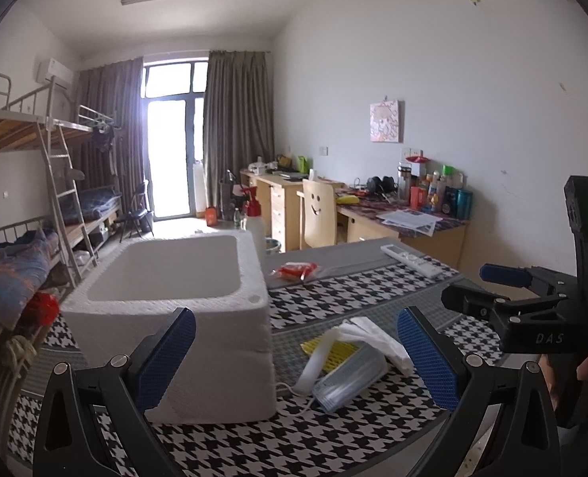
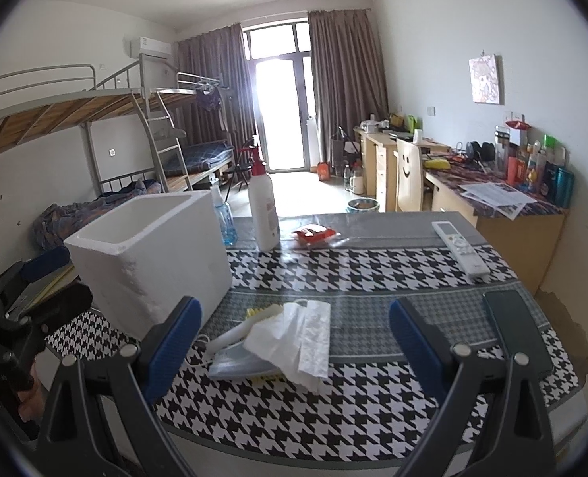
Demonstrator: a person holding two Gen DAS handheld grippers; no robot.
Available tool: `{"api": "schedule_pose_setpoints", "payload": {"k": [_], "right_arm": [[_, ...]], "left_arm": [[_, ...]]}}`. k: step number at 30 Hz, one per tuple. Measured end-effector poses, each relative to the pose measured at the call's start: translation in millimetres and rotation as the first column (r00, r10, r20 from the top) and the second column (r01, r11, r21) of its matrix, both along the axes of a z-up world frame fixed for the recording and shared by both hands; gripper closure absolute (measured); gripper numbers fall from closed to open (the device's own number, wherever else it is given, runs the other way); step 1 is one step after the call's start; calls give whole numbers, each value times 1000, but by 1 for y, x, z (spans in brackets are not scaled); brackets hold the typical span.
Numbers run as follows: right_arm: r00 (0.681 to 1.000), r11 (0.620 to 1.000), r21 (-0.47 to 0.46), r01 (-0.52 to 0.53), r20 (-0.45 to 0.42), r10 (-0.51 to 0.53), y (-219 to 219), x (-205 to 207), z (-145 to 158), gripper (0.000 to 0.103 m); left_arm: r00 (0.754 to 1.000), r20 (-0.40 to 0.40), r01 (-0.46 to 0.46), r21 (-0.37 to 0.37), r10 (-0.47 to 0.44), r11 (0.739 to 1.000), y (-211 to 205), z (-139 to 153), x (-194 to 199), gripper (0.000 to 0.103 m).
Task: Organize soft objects
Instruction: 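Move both tools back from the box toward the remaining table items, then reach for and grasp the blue face mask with the left tool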
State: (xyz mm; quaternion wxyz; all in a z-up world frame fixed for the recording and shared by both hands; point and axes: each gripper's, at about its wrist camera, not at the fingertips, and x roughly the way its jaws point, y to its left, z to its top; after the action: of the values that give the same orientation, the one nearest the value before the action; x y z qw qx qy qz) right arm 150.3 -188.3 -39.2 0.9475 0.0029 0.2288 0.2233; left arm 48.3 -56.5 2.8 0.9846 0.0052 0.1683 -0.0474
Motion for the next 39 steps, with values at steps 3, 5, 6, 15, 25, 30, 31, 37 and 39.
{"api": "schedule_pose_setpoints", "payload": {"k": [3, 5, 6, 15, 25, 30, 31, 37, 39], "right_arm": [[1000, 1000, -1, 11, -9, -11, -4, 1, -3, 6], [1000, 1000, -2, 16, -13, -16, -6, 1, -5, 6], [1000, 1000, -3, 18, -14, -18, -6, 1, -5, 6], [999, 999, -6, 36, -36, -36, -10, 4, -12, 6], [997, 998, -7, 56, -61, -57, -17, 9, -19, 6], [996, 998, -6, 57, -67, -57, -20, 11, -21, 6], [996, 998, -6, 57, -69, -57, -21, 12, -22, 6], [994, 998, 0, 57, -90, -56, -23, 21, -28, 6], [994, 999, 3, 54, -94, -54, -24, 23, -30, 6]], "left_arm": [[1000, -3, 20, 6, -20, 1000, -6, -4, 0, 1], [1000, -3, 30, 11, -30, 999, -9, -6, 0, 1], [999, -3, 36, 14, -36, 999, -11, -7, 0, 1], [995, -34, 94, 41, -93, 995, -25, -18, 3, 1], [986, -88, 149, 49, -144, 988, -40, -33, 10, 1], [981, -113, 164, 52, -158, 985, -45, -40, 15, 1], [980, -121, 166, 50, -159, 985, -47, -42, 17, 1], [972, -163, 183, 65, -170, 981, -55, -55, 27, 1], [969, -177, 184, 67, -170, 981, -56, -59, 31, 1]]}}
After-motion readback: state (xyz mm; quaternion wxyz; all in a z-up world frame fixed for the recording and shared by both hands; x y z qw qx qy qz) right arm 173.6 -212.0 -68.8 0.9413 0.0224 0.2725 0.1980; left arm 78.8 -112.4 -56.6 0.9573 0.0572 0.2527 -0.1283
